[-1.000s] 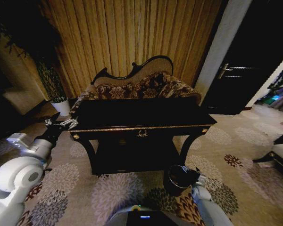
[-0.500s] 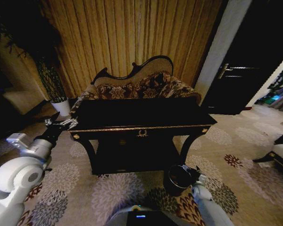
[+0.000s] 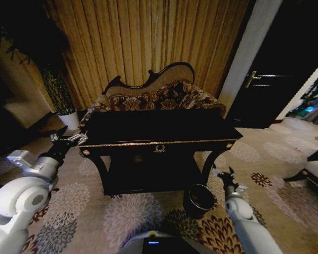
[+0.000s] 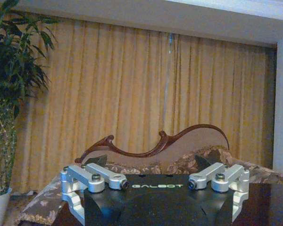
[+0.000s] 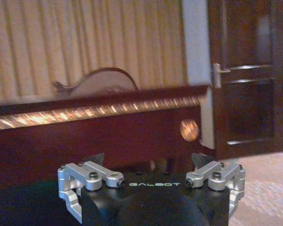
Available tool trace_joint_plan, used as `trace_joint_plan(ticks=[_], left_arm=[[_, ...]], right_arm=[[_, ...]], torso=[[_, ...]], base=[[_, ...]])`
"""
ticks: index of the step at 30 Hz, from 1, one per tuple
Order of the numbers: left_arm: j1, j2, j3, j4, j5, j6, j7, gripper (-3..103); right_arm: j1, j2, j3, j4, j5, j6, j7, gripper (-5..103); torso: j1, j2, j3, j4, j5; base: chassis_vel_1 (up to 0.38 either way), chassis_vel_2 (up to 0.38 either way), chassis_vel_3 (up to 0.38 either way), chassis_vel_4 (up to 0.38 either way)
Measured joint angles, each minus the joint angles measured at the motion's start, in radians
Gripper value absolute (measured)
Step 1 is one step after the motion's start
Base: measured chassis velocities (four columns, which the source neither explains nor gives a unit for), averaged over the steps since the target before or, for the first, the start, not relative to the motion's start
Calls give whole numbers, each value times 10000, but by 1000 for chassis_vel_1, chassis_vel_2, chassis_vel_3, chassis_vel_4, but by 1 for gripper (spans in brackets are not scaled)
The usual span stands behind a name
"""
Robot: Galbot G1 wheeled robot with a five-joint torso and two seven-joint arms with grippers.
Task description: Move to the front of the table and place the trash on the table into the trash bin.
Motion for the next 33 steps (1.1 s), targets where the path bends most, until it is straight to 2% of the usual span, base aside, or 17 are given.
trace_joint_plan(ticks=[4,13,22,26,33], left_arm=[[-20,-57,9,-20,8,6,7,100],[6,-153,11,-93,29,23,13,100],[75,-194,-81,-126,29,25,24,100],[96,-264,-76,-158,36,26,55,100],[113,-269,-109,-199,40,28,81,100]], right_arm=[[-608,-298,382,1627,254,-643,-157,100],[-991,-587,550,3540,535,-1208,-145,100],[-1261,-751,585,4367,600,-1410,-141,100],[-1453,-869,619,4682,602,-1429,-150,100],[-1770,-898,710,5069,745,-1483,-550,100]], torso=[[-1,1,-1,-3,0],[-1,1,-1,2,0],[-3,2,-2,-4,2],[-3,2,-1,3,1],[-4,3,-2,-5,0]], base=[[105,-121,-111,111],[168,-170,-164,180],[204,-185,-200,182],[166,-172,-120,191],[157,-158,-174,141]])
